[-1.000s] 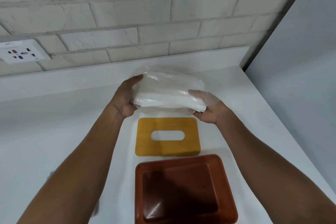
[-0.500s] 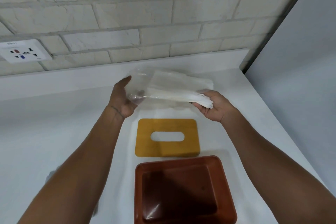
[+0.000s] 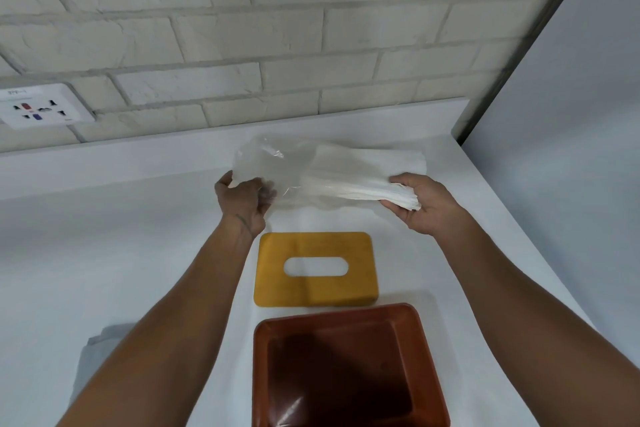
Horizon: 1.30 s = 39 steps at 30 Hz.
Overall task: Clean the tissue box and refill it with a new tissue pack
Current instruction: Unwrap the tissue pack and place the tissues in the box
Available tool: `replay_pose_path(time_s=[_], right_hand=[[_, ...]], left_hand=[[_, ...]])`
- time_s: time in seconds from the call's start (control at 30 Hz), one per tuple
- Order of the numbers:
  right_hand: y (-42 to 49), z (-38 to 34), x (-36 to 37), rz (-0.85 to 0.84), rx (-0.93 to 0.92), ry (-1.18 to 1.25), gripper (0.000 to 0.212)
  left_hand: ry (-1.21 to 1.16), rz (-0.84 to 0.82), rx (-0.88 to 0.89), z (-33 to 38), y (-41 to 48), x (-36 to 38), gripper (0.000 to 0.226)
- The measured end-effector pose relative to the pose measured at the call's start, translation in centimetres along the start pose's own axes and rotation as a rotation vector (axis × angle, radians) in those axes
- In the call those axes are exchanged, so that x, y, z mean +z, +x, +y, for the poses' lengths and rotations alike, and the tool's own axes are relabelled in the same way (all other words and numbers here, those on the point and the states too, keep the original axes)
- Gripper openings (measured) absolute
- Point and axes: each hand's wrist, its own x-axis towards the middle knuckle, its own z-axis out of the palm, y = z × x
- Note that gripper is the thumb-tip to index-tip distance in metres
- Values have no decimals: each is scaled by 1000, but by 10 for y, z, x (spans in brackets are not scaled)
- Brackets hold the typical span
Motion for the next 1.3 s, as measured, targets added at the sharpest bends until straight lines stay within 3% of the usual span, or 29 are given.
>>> replay_pose_path(time_s=[0.07,0.13,0.2,0.27,0.33,0.37,0.43,0.47,0.57,0.73,0.87,0.93,1.0,1.1,1.13,1.2,1.3], right_hand=[[0,-6,-12,12,8,4,19],[-2,-12,-24,31,6,-5,25],[-3,-16,-33,55,-8,-18,26],[-4,-18,-40,72,-20,-32,26],[-5,-19,-41,82,-29,-76,21],[-7,-20,-41,85,-39,-105,16],[-11,-25,-43,98,-71,-148,9],[-14,-30,-44,112,-91,-156,9],[-28,-49,-50,173,-189,-100,13],[-59,-60,-40,89,-306,57,14],[-79,-52,-3,-28,-265,46,9],[-88,-49,15,-87,-250,53,11],[-98,-47,31,-153,-249,82,12],[-116,-48,54,-286,-232,169,15],[-124,-48,62,-323,-229,176,15],[-139,-47,77,-385,-222,141,12],[-155,-38,95,-451,-224,43,7]], left_hand=[[-10,40,41,-4,-3,2,65],[193,58,128,-10,-7,3,67],[703,107,288,-17,-10,4,86],[1260,182,565,-24,-14,5,103],[1600,123,871,-23,-18,8,92],[1726,-12,952,-22,-17,9,78],[1992,-320,912,-24,-10,9,60],[2111,-394,840,-27,-9,5,56],[2243,-359,789,-37,-5,-5,55],[2116,-566,691,-45,2,-2,58],[2066,-592,675,-37,-6,8,62],[1871,-541,777,-25,-16,10,59],[1487,-481,767,-9,-30,12,50],[765,-495,325,16,-54,11,39],[581,-518,149,21,-62,10,45],[386,-590,-139,26,-74,6,73],[251,-692,-337,17,-87,-1,108]])
